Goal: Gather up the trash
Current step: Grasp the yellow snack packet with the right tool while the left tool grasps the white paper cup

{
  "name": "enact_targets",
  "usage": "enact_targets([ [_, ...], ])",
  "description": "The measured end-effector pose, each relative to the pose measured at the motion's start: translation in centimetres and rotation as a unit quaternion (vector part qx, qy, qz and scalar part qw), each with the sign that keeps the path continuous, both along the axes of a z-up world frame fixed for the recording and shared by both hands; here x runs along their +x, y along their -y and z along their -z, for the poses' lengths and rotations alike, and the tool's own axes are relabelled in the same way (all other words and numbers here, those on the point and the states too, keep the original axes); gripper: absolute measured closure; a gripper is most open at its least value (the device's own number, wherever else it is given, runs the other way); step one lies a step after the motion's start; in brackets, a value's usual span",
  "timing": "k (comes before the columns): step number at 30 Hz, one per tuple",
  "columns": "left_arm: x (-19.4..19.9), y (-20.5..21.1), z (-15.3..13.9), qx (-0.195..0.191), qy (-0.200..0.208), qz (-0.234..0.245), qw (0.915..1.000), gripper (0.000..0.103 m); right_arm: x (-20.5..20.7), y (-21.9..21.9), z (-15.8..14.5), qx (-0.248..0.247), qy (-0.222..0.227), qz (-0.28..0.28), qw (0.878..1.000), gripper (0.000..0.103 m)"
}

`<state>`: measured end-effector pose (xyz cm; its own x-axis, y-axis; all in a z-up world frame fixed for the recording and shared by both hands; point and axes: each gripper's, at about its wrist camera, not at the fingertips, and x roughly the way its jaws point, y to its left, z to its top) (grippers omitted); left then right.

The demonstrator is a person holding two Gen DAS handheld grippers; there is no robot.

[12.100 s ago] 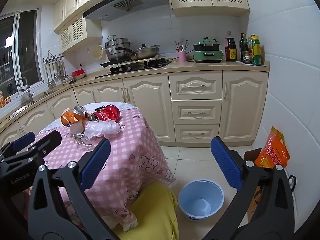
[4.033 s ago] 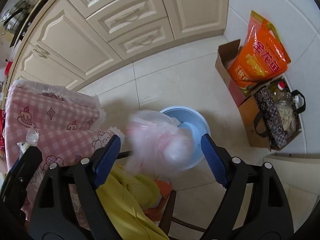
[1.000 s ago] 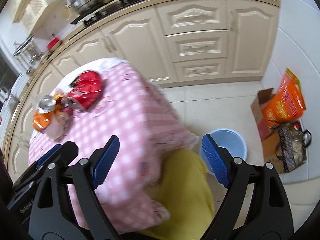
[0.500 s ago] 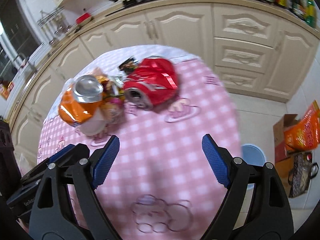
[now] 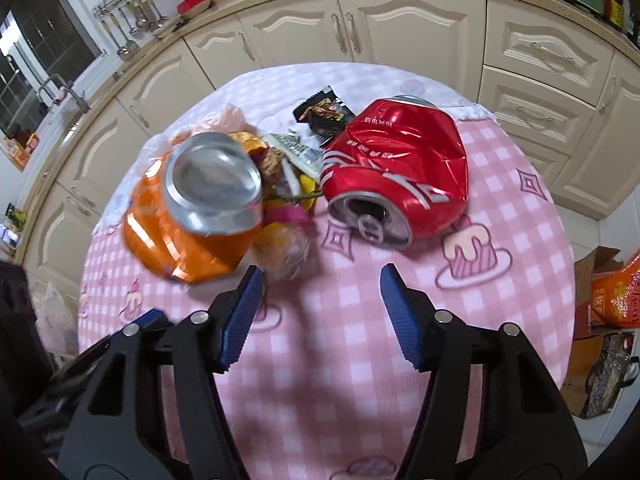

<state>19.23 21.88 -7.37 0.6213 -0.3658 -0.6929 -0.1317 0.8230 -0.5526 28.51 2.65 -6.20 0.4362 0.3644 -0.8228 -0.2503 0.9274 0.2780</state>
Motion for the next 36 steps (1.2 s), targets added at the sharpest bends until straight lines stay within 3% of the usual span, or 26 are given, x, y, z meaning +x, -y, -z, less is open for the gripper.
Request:
enact_targets([
  [7,0.4,-0.7,0.3,-0.007,-0.008,-0.001,0.9999,0.028,1.8,-0.6,1.6,0.056,-0.027,0.009,0.998,0.048],
  [9,0.5,-0.7,0.2,-0.004,-0.007,-0.003,1.0000,0.028,1.8,-0.9,1.5,0.060,-0.011,0.010,0.998,0.048],
  [12,0.8,-0.8,0.2,-0.001,-0.008,-0.006,0.9999,0.028,2.2,-1.5,1.5,0.072,-0.007,-0.003,0.997,0.074],
  [13,0.8,-0.8,0.2,0.002,-0.009,-0.007,0.9999,0.028,2.3,-1.7,1.4,0.070,-0.005,-0.007,0.998,0.075],
  [21,1.6,-1.2,-0.3,0.014,-0.012,-0.030,0.9994,0.023,-0.1,-0.3,0.5,0.058,0.013,-0.021,0.998,0.077],
  [27,3.1,0.0,-1.0,0.024,-0.015,-0.027,0.9992,0.017,-1.4,3.0,-0.6,0.094,0.013,-0.043,0.995,0.078],
  [32,4.6,0.5,-0.3,0.049,-0.039,-0.059,0.9963,0.015,-1.6,4.0,-0.7,0.102,0.013,-0.044,0.994,0.078],
  [36,5.5,0.0,0.6,0.034,-0.050,-0.073,0.9955,0.015,-1.7,4.2,-0.3,0.108,0.007,-0.040,0.993,0.078],
])
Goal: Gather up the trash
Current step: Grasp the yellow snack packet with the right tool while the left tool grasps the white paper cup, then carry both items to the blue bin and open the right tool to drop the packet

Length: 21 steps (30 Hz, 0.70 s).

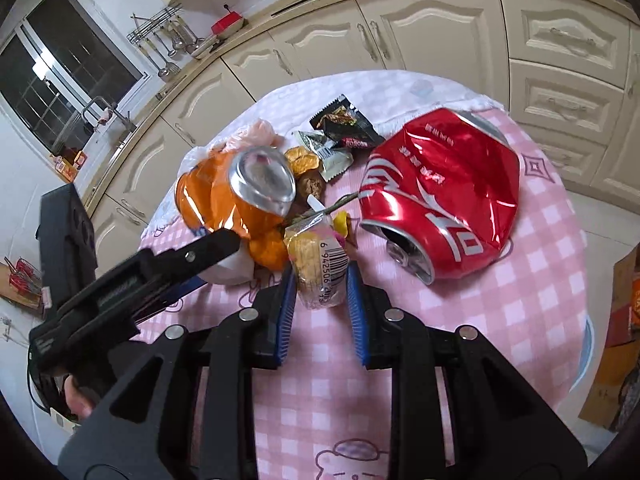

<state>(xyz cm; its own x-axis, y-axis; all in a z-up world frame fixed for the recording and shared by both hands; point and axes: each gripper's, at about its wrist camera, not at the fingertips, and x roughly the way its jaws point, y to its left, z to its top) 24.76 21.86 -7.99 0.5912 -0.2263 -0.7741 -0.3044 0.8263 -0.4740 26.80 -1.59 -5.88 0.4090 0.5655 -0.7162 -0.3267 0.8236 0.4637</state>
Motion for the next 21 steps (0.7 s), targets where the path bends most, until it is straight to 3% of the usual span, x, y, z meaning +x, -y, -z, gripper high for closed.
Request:
enact_targets([
  [8,1.2,0.6,-0.1,0.034,0.007,-0.005,0.9994,0.016,-0.5,0.9,-0.2,0.009,0.002,0.004,1.000,0.078],
  [9,1.5,0.9,-0.2,0.039,0.007,-0.003,0.9992,0.017,-0.5,1.1,-0.2,0.011,0.001,0.007,1.000,0.078],
  [10,1.6,1.0,-0.2,0.044,0.009,0.000,0.9990,0.028,-0.5,1.1,-0.1,0.012,0.000,0.008,1.000,0.078],
  [16,1.4,1.8,-0.4,0.070,0.009,0.010,0.9975,0.029,-1.4,1.3,-1.1,0.010,0.015,0.011,1.000,0.078],
  [21,0.1,1.4,-0.2,0.048,0.011,0.016,0.9987,0.029,-2.1,1.5,-1.6,0.005,0.020,0.019,1.000,0.078],
])
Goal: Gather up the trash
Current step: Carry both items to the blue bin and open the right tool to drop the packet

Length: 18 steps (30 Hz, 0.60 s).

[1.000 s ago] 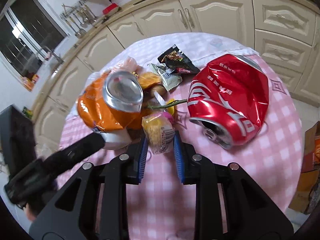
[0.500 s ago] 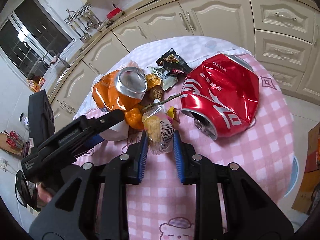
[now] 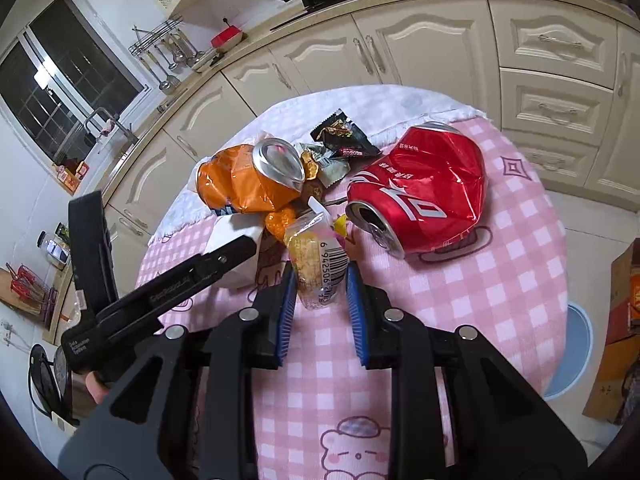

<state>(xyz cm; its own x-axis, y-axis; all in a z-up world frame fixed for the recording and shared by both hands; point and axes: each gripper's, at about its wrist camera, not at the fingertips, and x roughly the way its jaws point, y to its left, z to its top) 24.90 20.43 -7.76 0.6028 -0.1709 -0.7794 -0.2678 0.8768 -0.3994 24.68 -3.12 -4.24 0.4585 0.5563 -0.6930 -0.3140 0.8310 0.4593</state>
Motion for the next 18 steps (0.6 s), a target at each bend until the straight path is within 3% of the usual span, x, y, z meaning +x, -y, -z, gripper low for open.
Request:
enact_targets([
  [7,-3.3,-0.2,-0.3,-0.017,0.013,0.003,0.9998,0.029,-1.2,0.7,-1.0,-0.004,0.009,0.013,1.000,0.078],
  [18,-7.8,2.5,-1.7,-0.009,0.042,0.042,0.9982,0.030,-3.4,3.8,-1.9,0.005,0.018,0.047,0.999,0.078],
])
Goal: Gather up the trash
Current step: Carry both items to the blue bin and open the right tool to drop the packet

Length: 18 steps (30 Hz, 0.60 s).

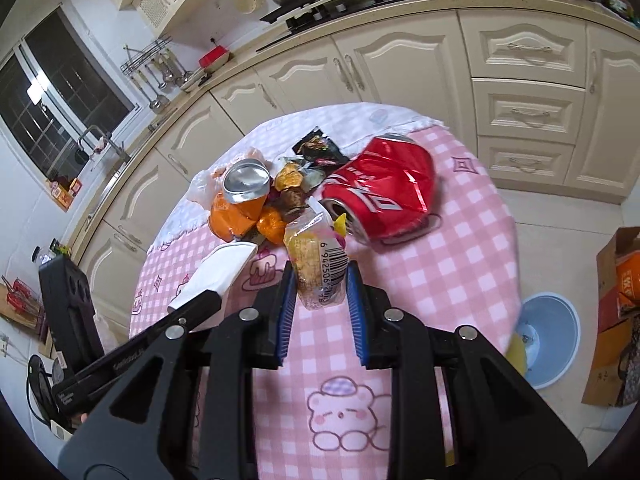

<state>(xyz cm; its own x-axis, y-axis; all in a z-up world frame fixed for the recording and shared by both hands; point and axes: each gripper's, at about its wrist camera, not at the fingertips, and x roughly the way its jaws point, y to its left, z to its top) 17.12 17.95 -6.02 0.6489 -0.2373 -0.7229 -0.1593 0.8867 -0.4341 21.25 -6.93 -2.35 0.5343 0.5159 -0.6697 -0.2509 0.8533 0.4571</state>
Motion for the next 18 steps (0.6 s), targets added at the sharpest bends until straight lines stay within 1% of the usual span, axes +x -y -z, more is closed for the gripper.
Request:
enact_targets([
  [5,-0.3,2.7,-0.9,0.006,0.012,0.028,0.9995,0.030,-1.0,2.5,0.0,0.008,0.003,0.025,1.000,0.078],
  [9,0.4,5.5,-1.6,0.028,0.018,0.052,0.9981,0.030,-1.6,5.4,-0.1,0.021,0.006,0.054,0.998,0.078],
  [12,1.0,8.0,-1.8,0.032,0.016,0.080,0.9961,0.030,-2.1,7.8,-0.2,0.032,0.008,0.078,0.996,0.078],
  [15,1.4,10.8,-2.4,0.044,0.025,0.109,0.9928,0.030,-2.6,10.3,-0.2,0.042,0.012,0.102,0.994,0.078],
  [18,1.7,13.2,-2.9,0.049,0.030,0.134,0.9893,0.030,-3.0,12.9,0.0,0.051,0.011,0.126,0.991,0.078],
])
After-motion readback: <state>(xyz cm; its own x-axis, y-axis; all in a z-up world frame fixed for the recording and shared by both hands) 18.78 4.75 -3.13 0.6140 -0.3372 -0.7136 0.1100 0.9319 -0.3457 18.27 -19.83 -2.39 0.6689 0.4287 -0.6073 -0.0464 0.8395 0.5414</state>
